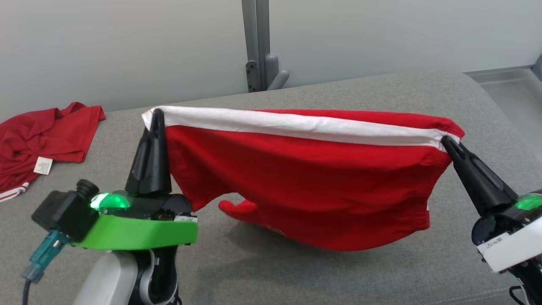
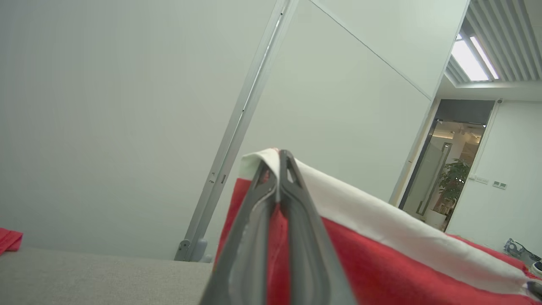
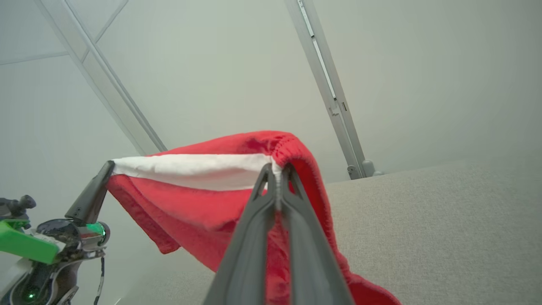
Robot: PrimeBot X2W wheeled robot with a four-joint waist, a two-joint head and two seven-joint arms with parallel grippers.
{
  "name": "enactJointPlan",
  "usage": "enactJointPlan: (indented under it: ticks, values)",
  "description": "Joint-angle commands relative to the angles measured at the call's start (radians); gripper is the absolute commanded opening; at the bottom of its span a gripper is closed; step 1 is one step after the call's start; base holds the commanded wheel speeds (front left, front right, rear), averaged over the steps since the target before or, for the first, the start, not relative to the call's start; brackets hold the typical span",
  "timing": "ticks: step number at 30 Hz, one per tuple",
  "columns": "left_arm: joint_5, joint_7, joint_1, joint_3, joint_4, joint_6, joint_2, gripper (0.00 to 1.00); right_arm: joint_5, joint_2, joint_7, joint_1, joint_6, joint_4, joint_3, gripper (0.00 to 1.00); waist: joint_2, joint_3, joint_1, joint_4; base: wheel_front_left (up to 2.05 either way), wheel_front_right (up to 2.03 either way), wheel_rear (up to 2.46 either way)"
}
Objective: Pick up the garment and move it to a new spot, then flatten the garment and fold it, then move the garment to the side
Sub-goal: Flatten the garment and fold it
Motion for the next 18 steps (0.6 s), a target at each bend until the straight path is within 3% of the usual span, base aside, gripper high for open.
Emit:
enactJointPlan:
  ticks: [1, 5, 9, 13, 18]
  values:
    - [0.012, 0.002, 0.010, 0.007, -0.019, 0.007, 0.012, 0.00, 0.007, 0.007, 0.012, 0.008, 0.000, -0.021, -0.012, 0.00, 0.0000, -0.008, 0.0000, -0.005, 0.00, 0.00, 0.00]
    - [0.015, 0.037, -0.024, 0.020, -0.122, 0.017, 0.039, 0.00, 0.010, 0.048, 0.077, -0.022, 0.000, -0.110, -0.065, 0.00, 0.0000, -0.005, 0.0000, -0.001, 0.00, 0.00, 0.00]
    - [0.009, 0.090, -0.088, 0.017, -0.161, 0.014, 0.055, 0.00, -0.020, 0.075, 0.135, -0.077, 0.000, -0.098, -0.090, 0.00, 0.0000, 0.019, 0.0000, 0.016, 0.00, 0.00, 0.00]
    - [0.013, 0.129, -0.217, 0.010, -0.111, -0.014, 0.056, 0.00, -0.045, 0.085, 0.180, -0.201, 0.000, -0.006, -0.079, 0.00, 0.0000, 0.100, 0.0000, 0.037, 0.00, 0.00, 0.00]
    - [0.038, 0.134, -0.470, 0.014, 0.113, -0.077, 0.052, 0.00, -0.115, 0.108, 0.162, -0.489, 0.000, 0.237, -0.054, 0.00, 0.0000, 0.209, 0.0000, 0.055, 0.00, 0.00, 0.00]
